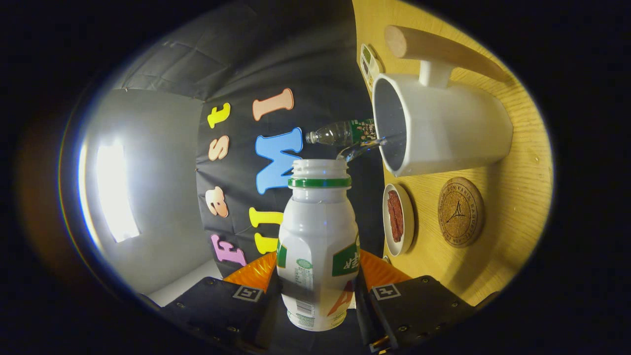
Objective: Take the bottle from table, then pour the juice into the cup, finally place the bottle on the coaster
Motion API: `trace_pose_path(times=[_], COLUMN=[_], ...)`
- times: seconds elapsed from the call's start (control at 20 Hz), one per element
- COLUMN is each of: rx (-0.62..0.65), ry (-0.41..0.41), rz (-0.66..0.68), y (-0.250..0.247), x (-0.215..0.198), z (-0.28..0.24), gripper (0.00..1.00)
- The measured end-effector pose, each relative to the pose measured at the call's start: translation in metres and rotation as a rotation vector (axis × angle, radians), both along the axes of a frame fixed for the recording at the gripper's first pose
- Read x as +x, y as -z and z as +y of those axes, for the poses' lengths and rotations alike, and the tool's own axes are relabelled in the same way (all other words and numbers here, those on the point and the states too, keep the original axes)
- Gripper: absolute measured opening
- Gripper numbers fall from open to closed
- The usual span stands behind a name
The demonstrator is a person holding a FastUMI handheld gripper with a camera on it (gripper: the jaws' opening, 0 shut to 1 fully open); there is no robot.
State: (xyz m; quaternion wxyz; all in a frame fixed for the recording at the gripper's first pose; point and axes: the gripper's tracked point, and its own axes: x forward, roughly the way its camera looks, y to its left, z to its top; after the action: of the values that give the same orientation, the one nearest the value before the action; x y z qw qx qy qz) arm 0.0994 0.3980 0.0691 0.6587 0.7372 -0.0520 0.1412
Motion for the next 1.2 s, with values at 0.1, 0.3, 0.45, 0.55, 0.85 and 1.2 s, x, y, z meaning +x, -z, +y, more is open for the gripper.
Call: trace_pose_path(times=[0.1,0.3,0.45,0.55,0.85,1.2], rx=[0.013,0.031,0.052,0.06,0.099,0.12], ry=[0.003,0.004,0.012,0.015,0.016,0.022], rz=[-0.005,-0.006,-0.014,-0.016,-0.034,-0.042], y=[-0.003,-0.003,-0.004,-0.006,-0.012,-0.012], x=[0.001,0.004,0.002,0.0,-0.001,-0.001], z=[-0.001,-0.002,-0.007,-0.008,-0.01,-0.012], gripper=[0.66,0.66,0.66,0.66,0.66,0.66])
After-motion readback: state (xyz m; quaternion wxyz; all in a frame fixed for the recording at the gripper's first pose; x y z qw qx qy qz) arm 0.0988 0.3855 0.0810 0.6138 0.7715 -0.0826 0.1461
